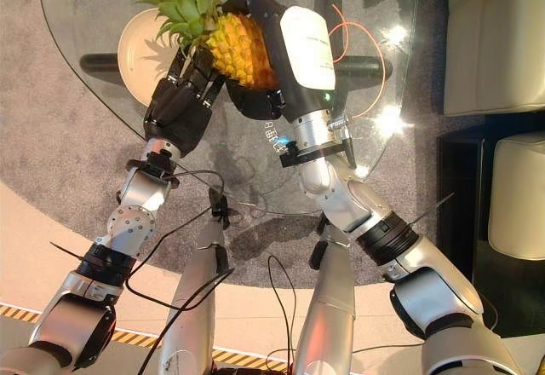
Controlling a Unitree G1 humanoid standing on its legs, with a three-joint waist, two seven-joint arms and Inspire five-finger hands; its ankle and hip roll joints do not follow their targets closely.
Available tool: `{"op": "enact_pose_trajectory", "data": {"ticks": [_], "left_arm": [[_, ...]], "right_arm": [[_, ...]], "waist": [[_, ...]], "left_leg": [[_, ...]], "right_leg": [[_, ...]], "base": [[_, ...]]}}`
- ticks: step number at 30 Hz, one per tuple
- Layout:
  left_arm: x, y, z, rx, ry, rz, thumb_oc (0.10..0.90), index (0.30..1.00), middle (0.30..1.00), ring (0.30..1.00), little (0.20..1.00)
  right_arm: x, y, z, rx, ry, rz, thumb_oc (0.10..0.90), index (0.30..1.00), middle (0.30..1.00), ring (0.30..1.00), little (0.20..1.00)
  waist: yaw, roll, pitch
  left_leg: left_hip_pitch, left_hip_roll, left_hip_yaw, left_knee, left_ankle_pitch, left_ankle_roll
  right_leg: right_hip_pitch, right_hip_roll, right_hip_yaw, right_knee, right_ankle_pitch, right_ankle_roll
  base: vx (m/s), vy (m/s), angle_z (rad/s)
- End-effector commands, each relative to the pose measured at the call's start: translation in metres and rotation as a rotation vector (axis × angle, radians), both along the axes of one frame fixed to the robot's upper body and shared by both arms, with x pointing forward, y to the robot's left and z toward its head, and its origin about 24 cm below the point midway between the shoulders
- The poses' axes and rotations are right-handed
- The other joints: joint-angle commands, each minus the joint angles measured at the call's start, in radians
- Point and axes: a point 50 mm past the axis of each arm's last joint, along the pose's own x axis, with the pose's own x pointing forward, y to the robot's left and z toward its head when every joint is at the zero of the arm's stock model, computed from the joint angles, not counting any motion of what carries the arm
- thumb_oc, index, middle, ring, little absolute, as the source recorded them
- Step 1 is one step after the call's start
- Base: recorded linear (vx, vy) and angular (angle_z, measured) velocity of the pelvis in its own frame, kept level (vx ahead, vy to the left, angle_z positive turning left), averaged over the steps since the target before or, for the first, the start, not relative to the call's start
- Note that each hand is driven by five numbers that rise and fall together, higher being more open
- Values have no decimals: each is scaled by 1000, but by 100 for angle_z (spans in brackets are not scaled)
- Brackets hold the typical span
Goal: Pick up the fruit to the plate
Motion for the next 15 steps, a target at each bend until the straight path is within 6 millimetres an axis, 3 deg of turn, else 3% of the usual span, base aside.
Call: {"op": "enact_pose_trajectory", "data": {"ticks": [1, 15], "left_arm": [[-32, -25, 78, -44, -429, -161, 800, 900, 900, 900, 900], [-35, -18, 84, -15, -508, -123, 800, 900, 900, 900, 900]], "right_arm": [[-51, 43, 56, 3, -283, 310, 100, 300, 300, 300, 200], [-44, 35, 53, 31, -243, 271, 100, 300, 300, 300, 200]], "waist": [[13, -18, -26], [13, -18, -26]], "left_leg": [[-32, 12, -23, 82, -47, -16], [-30, 11, -25, 79, -50, -12]], "right_leg": [[81, -27, -29, -154, 90, 47], [77, -25, -26, -150, 89, 46]], "base": [[0, 0, 0], [0, 0, 0]]}}
